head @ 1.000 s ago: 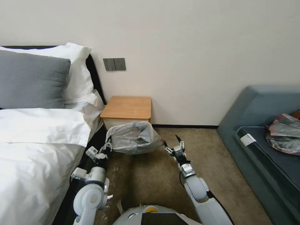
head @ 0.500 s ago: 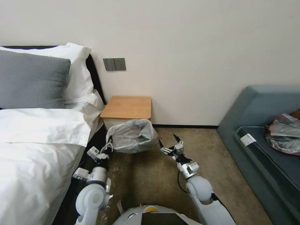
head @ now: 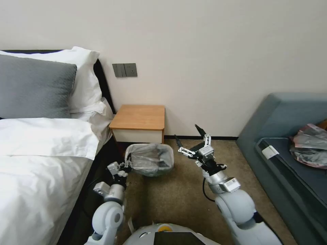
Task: Pick up the garbage bag from the table and place it over the trash can.
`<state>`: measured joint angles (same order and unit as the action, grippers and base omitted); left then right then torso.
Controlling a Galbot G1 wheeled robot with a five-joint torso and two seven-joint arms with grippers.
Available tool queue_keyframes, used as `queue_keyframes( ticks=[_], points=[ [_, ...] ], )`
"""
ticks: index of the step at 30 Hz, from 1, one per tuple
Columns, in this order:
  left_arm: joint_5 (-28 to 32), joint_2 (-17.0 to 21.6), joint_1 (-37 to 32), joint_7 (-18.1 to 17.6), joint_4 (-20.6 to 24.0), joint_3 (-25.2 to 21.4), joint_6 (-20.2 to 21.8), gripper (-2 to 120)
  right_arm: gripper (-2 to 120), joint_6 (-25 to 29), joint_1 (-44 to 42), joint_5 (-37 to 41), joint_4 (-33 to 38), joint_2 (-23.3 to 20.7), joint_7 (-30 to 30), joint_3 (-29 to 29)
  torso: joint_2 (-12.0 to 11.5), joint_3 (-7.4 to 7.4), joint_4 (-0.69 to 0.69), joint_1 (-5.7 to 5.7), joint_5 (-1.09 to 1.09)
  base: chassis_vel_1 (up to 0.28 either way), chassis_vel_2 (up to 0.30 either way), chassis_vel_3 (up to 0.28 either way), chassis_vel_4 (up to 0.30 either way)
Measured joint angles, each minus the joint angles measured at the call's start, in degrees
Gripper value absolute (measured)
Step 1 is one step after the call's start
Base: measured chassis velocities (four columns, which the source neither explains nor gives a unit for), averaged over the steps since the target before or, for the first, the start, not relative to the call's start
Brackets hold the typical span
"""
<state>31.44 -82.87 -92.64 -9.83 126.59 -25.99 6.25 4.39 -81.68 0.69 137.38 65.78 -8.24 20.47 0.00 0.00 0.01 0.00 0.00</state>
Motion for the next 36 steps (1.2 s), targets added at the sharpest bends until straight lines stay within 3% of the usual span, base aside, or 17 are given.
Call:
queue_keyframes(
  ticks=[3,4,9,13,15,22,29,36],
  points=[
    [-5.76,0.27,-0.23,0.55,-0.66,1.64,-0.40,11,68,-3.63,2.63,2.66,1.13,-8.25,-1.11,-2.19,0.00,0.00,-0.01,0.00,0.01,0.000,0.000,0.000,0.000],
    [-5.76,0.27,-0.23,0.55,-0.66,1.64,-0.40,11,68,-3.63,2.63,2.66,1.13,-8.25,-1.11,-2.19,0.00,0.00,-0.01,0.00,0.01,0.000,0.000,0.000,0.000],
    [-14.32,0.16,-0.66,1.56,-1.61,2.93,-2.52,11,46,-10.25,9.52,8.24,0.41,-18.91,-2.13,-6.11,0.00,0.00,-0.01,0.00,0.02,0.000,0.000,0.000,0.000],
    [-17.30,-0.01,-0.65,1.93,-1.88,3.42,-3.62,11,37,-14.11,13.93,12.45,-0.23,-22.27,-1.62,-9.63,0.00,0.00,0.00,0.00,0.00,0.000,0.000,0.000,0.000],
    [-18.44,-0.24,-0.41,2.17,-2.04,3.75,-4.57,11,25,-18.76,19.83,17.61,-2.72,-24.48,-0.04,-15.09,0.00,0.00,0.00,0.00,0.00,0.000,0.000,0.000,0.000],
    [-18.94,-0.21,0.67,3.06,-2.81,3.78,-5.59,11,0,-27.65,30.75,28.04,-10.46,-24.88,4.93,-28.33,0.00,0.00,-0.01,0.00,0.01,0.000,0.000,0.000,0.000],
    [-20.57,-0.58,1.03,3.77,-3.79,4.46,-6.11,11,0,-30.99,44.14,29.50,-18.52,-22.24,5.44,-41.42,0.00,0.01,0.00,0.00,-0.01,0.000,0.000,0.000,0.000],
    [-23.62,-0.81,1.01,4.47,-4.42,5.35,-6.95,11,0,-32.07,50.64,29.43,-24.67,-18.92,5.11,-51.67,0.00,0.01,-0.01,0.00,-0.01,0.000,0.000,0.000,0.000]
  ],
)
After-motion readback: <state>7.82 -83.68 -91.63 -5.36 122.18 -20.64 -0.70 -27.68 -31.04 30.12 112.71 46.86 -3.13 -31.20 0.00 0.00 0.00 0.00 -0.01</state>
